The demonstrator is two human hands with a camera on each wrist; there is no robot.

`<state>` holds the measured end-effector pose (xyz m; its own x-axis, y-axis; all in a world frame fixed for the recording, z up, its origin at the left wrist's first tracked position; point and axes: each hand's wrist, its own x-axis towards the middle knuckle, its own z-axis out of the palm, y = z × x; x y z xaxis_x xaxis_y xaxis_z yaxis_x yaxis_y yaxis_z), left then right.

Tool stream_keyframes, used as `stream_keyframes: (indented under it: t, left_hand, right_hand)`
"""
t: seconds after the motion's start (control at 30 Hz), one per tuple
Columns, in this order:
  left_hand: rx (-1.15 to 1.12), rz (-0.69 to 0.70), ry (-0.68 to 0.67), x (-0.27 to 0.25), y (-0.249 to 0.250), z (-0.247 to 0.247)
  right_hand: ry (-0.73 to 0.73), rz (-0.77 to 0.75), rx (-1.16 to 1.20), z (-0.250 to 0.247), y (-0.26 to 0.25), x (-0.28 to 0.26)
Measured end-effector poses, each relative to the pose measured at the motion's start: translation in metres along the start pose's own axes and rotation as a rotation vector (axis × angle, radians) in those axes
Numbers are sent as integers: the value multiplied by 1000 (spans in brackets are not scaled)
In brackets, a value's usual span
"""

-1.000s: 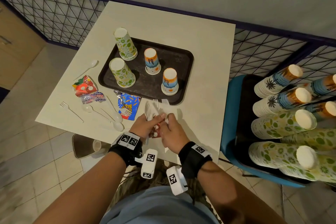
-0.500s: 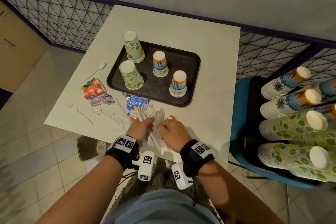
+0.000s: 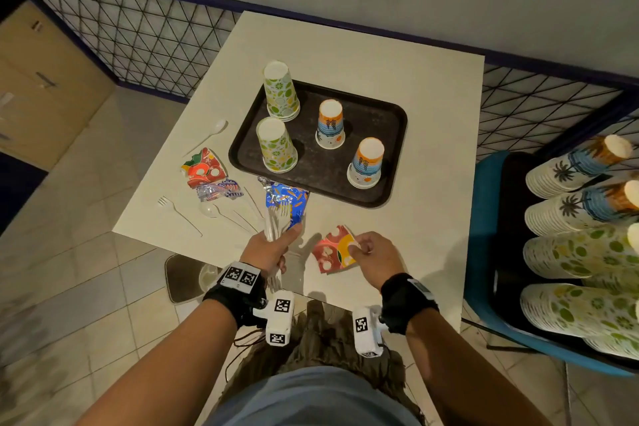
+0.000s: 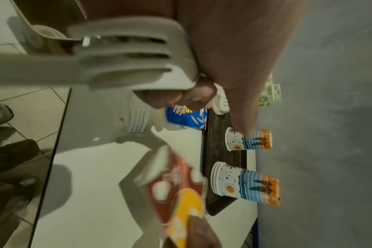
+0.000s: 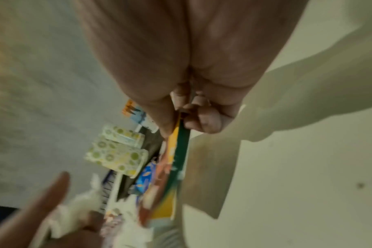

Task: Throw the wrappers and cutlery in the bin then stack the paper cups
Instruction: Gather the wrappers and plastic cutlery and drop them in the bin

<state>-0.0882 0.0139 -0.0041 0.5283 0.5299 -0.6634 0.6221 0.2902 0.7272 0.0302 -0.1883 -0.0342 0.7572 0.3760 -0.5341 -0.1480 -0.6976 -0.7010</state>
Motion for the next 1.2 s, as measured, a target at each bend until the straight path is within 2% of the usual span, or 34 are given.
stream_keyframes:
  t: [0.07,0.13,0.23,0.3,0.43,0.53,0.67,0.77,0.93,1.1,1.2]
  left_hand:
    - [18,-5,1,0,0,-7]
    - [-8,-31,2,-1,3,-13]
    - [-92,-89,-50,-2,6,-26]
    - [-126,-106,-100,-4,7,-39]
    - [-112,-105,-109,-7,0,-67]
    - [-136,-76,-31,1,-12,-89]
    - [-198,-57,107,9,-30,-116]
    - [-175,-61,170,10,-40,-133]
    - [-229,-82,260,8,-55,-158]
    - [-239,-76,271,3,-60,-175]
    - [-216,-75,262,1,-61,-181]
  right_hand:
    - [10,-76,198,8,-15,-8]
    - [-55,-154,283,20,-32,-13]
    - [-166,-271,184,37,-62,-11]
    - [-172,-339,68,45,-80,-6]
    - [-136,-361,57,61,-107,16]
    - [-27,-401,-244,74,-119,41]
    - [-69,-480,-642,97,-134,58]
    - [-62,-463,-891,125,-141,55]
    - [-118,-423,-943,165,-148,51]
    - [-101,-487,-1029,193,-146,45]
    - [-103,-469,-1058,200,-147,43]
